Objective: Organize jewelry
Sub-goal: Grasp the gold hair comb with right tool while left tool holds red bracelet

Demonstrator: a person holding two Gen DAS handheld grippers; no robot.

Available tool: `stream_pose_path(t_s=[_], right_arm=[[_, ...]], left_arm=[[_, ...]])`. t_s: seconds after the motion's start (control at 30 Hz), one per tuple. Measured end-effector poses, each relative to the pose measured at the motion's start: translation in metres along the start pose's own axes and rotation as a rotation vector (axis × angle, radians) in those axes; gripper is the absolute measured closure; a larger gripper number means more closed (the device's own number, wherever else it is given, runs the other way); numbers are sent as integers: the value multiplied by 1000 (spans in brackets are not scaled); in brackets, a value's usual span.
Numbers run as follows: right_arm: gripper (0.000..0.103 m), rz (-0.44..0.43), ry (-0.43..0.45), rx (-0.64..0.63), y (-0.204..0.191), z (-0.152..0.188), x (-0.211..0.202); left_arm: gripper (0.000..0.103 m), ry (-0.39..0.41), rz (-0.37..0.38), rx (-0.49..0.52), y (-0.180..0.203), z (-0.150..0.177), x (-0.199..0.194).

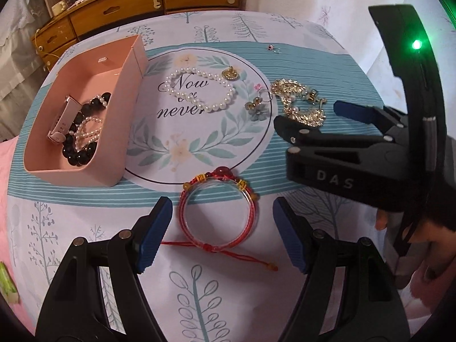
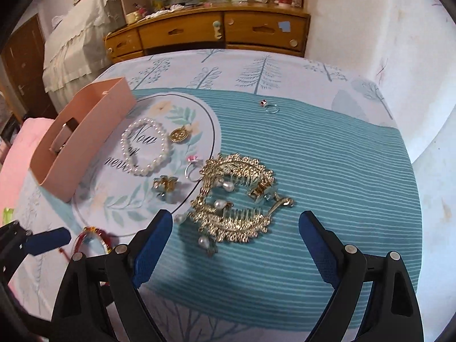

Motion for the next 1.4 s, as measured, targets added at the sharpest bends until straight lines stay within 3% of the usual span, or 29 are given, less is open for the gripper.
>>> stream_pose_path(t_s=[0.27,0.4,0.5,0.7,0.87,1.1,1.23,1.27,1.3,1.33,1.4], right_arm=[[12,89,55,21,1,1,6],[12,87,60,28,2,-3,10],[25,71,72,16,-1,-7,11],[25,64,76,12,-3,-10,13],[25,106,89,34,5,-9,7],[25,158,184,-77,-1,-21,-18],[25,146,235,-121,-11,-31,-35],[27,148,255,-128,-14,-34,-41],[39,152,285,-137,-17,-37,-48],[44,168,322,-151,-21,-41,-56],[44,185,319,-163,-26,-42,-58]], left_arm=[[46,-6,-25,-46,-7,1,8],[46,4,-24,-26,-5,1,9],[46,10,-11,-9,-1,2,8],[47,19,-2,-3,3,4,5],[47,37,-5,6,2,5,-3],[47,52,-4,13,-2,9,-12],[47,74,-1,21,-3,7,-20],[47,83,0,23,-4,6,-23],[47,86,4,25,-4,6,-25],[47,87,6,26,-6,6,-27],[47,91,6,27,-8,7,-30]])
Point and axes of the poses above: each gripper's, at about its wrist camera, not at the fingertips, and x roughly the way its jaws point, y to its right, z to its underside, the point moved 6 cm from there along x, roughly the way its jaws point, and after that the axes turned 7 degrees about y, right-handed, at the moved point
